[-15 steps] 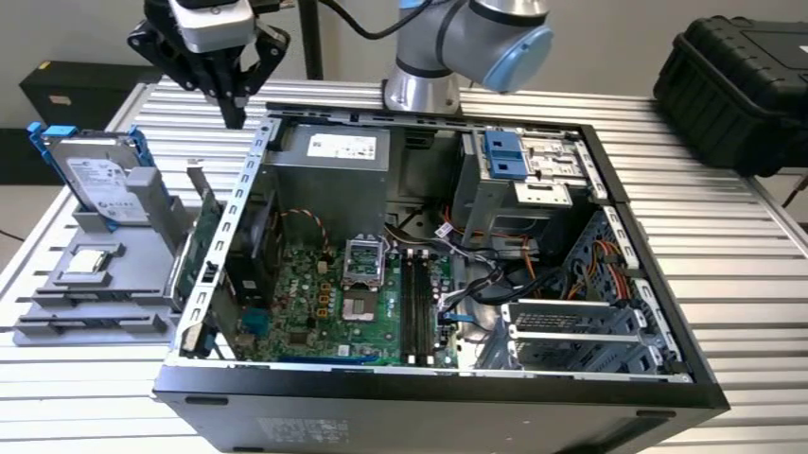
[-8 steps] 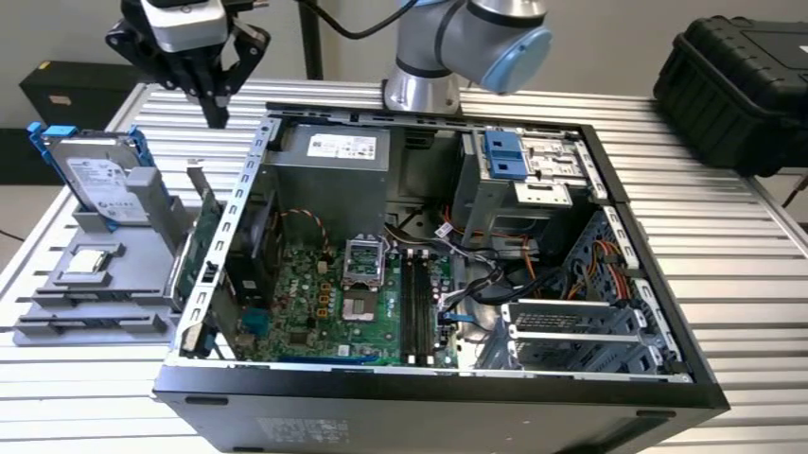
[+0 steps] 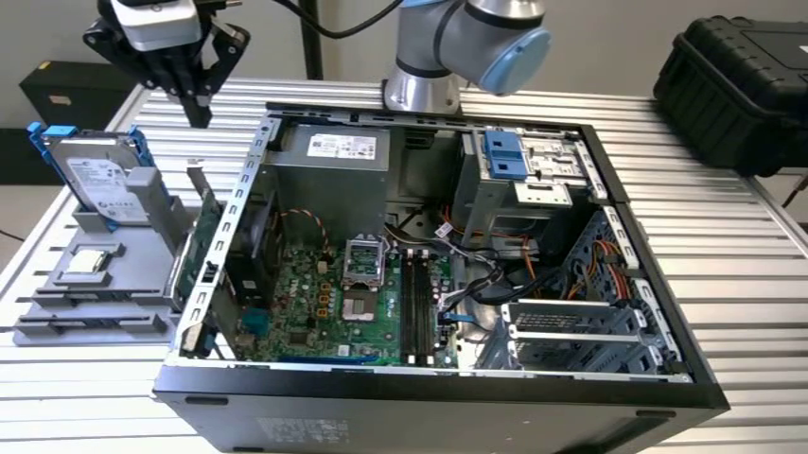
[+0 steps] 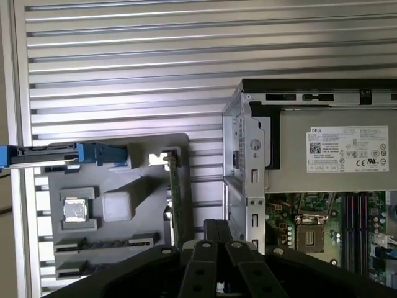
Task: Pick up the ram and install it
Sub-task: 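Reach for the ram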
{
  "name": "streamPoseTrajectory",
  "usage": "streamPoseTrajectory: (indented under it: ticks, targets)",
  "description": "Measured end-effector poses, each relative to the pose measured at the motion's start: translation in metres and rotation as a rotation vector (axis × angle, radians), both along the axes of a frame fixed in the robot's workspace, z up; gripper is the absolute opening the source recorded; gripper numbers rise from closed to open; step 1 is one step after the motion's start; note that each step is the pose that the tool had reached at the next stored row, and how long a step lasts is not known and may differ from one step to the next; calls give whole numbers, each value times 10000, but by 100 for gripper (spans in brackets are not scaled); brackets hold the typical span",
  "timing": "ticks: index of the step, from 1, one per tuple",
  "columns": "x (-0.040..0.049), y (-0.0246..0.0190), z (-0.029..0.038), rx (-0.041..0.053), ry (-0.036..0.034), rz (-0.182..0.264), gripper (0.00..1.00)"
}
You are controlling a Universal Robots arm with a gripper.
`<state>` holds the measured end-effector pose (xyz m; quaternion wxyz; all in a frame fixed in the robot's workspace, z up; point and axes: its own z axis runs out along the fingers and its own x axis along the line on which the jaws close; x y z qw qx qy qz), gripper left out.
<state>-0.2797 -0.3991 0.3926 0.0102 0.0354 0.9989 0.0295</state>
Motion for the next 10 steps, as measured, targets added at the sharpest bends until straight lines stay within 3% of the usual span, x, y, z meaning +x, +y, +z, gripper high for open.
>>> streamPoseTrajectory:
  ticks: [10]
  targets:
    - [-164, 0, 0, 8, 0, -1, 0]
